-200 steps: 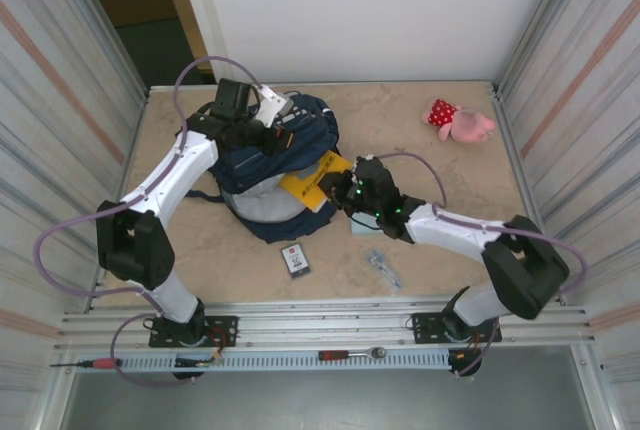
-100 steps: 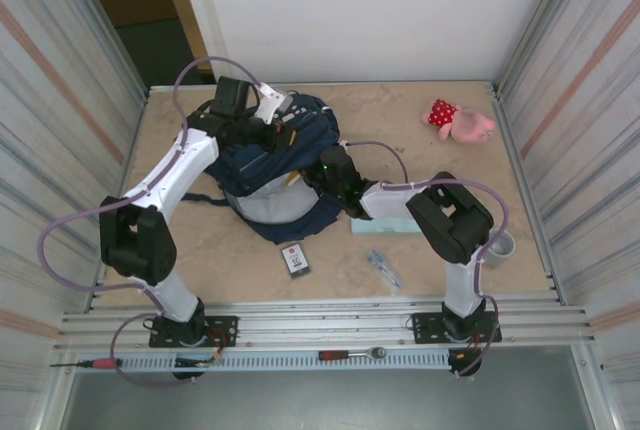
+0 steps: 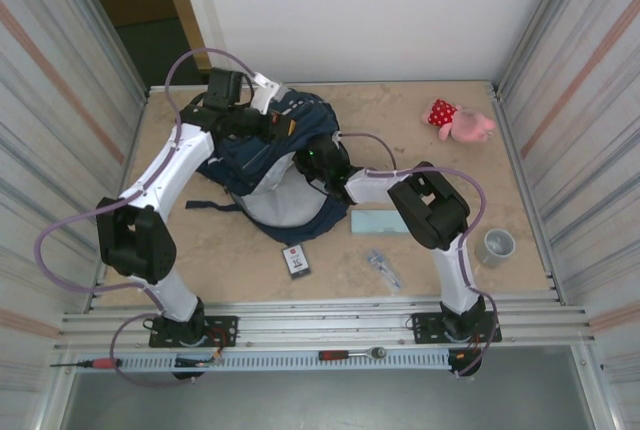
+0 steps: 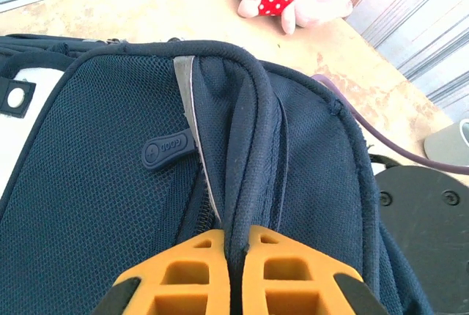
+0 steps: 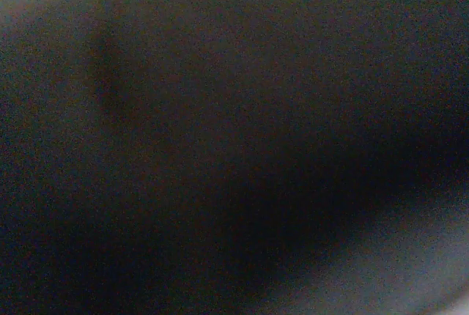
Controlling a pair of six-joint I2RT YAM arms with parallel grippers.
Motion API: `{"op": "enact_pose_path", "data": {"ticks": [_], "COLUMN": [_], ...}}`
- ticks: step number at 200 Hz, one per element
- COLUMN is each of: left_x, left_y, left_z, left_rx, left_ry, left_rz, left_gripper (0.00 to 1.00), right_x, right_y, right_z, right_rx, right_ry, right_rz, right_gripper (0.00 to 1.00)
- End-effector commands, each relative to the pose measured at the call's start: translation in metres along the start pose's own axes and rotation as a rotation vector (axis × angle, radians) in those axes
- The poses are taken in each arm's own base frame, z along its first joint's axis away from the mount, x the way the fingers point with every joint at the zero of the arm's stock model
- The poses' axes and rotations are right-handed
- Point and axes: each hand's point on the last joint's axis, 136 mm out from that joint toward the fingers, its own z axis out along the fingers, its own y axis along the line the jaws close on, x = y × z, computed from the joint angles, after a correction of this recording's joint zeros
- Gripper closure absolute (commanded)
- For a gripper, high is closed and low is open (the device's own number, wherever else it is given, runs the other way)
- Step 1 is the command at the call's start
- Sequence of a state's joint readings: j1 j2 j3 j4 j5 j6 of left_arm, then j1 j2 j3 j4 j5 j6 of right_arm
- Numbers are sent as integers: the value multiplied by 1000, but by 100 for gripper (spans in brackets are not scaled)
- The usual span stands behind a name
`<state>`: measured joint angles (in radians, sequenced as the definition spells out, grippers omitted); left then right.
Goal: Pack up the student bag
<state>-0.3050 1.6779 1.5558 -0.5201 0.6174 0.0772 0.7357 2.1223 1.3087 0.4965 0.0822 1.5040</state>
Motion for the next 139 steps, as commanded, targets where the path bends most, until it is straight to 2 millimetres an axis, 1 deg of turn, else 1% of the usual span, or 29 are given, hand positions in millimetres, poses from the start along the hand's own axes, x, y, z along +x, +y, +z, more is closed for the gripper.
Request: {"op": "enact_pose_path", "data": {"ticks": [1,11,29,44,55,70,99,112,123,127,133,139], "left_x": [-29,-28,-25,-23,-22,-20,-11,-6,0,2,7,13], "left_y": [-12,-7,2,10,14,20,27,29,29,29,28,26], "left_z": [-11,-11,-11,-12,-13,-14,-12,-9,-7,-6,-2,3], "left_rx": [47,31,5,-20,-37,-58,-83,-88,-93,-98,-106,-114], "left_ry": [-86,-85,-80,-77,-74,-68,-47,-34,-21,-15,1,23], "left_rz": [41,37,25,23,24,25,37,34,40,48,66,91], "left_gripper": [100,100,100,100,100,100,100,100,100,100,100,100], "right_x": [3,6,12,17,19,20,25,27,28,27,25,24], "right_y": [-15,-22,-32,-38,-43,-48,-45,-42,-35,-36,-32,-34], "right_z": [3,-1,-11,-21,-31,-46,-78,-96,-114,-121,-132,-143], "right_rx": [96,132,181,206,222,236,250,241,231,239,239,249], "right_ry": [-4,11,47,85,107,127,186,207,215,214,208,202], "right_rz": [52,54,61,65,69,72,38,13,-22,-37,-60,-84], "right_gripper": [74,63,46,36,33,32,30,30,30,30,30,30]}}
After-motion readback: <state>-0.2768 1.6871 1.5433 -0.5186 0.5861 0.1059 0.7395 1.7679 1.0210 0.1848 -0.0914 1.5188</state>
